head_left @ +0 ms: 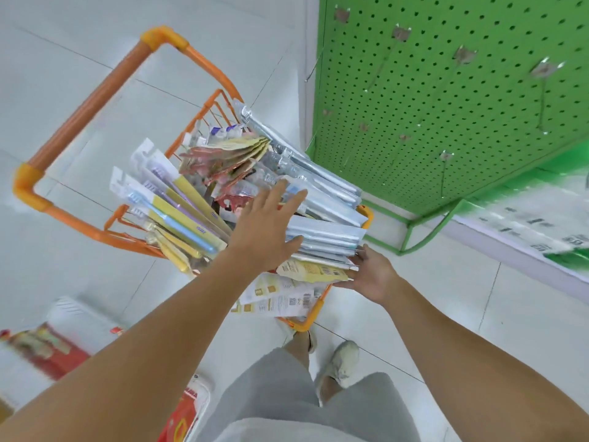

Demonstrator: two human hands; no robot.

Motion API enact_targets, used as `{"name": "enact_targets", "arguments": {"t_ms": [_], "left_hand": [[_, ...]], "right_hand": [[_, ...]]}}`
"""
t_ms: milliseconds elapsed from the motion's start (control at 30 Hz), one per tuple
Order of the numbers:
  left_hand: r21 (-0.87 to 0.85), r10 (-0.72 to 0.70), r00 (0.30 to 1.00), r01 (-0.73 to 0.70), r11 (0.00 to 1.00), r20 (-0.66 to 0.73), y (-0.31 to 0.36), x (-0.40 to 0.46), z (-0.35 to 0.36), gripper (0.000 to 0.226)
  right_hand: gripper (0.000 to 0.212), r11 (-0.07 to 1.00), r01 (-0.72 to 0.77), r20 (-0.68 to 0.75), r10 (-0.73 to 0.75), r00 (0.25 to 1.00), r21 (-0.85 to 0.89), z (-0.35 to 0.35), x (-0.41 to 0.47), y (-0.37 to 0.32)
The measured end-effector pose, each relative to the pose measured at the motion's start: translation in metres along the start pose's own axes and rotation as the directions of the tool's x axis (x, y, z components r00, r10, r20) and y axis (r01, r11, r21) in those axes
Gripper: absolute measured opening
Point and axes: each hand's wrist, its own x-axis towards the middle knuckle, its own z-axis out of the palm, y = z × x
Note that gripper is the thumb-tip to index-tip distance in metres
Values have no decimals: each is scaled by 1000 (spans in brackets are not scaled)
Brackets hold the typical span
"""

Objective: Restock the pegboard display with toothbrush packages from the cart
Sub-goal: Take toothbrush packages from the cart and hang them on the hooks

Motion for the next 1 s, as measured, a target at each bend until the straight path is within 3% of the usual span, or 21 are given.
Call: {"name": "enact_targets", "arguments": {"t_ms": [267,500,733,767,833,900,967,1000], "left_hand": [[-79,-76,995,71,994,-57,-34,9,-4,87],[-38,-156,986,155,987,-53,-64,17,-15,89],[-89,-343,930,333,939,-131,-63,10,-17,95],[-171,-385,905,356,918,-179,-59,3,-15,98],[-421,-529,801,393,817,-281,-51,-13,-11,97],[-597,-673,643,393,700,-366,-45,-30,-2,89],[-661,-745,544,399,635,-387,-40,-42,4,80],[-674,-758,531,402,619,-379,-40,-44,7,76]], "right_hand": [[39,999,-9,39,10,999,-45,45,22,-13],[47,993,-66,36,70,997,-97,82,37,-21],[43,885,-69,53,105,993,-460,119,7,-46],[41,830,-12,17,26,1000,-558,123,-2,-50],[42,616,202,2,-309,951,-761,126,-15,-56],[44,214,452,257,-584,770,-866,131,-26,-61],[55,-224,558,588,-486,647,-799,144,-31,-62],[61,-373,549,662,-367,653,-748,154,-30,-62]]}}
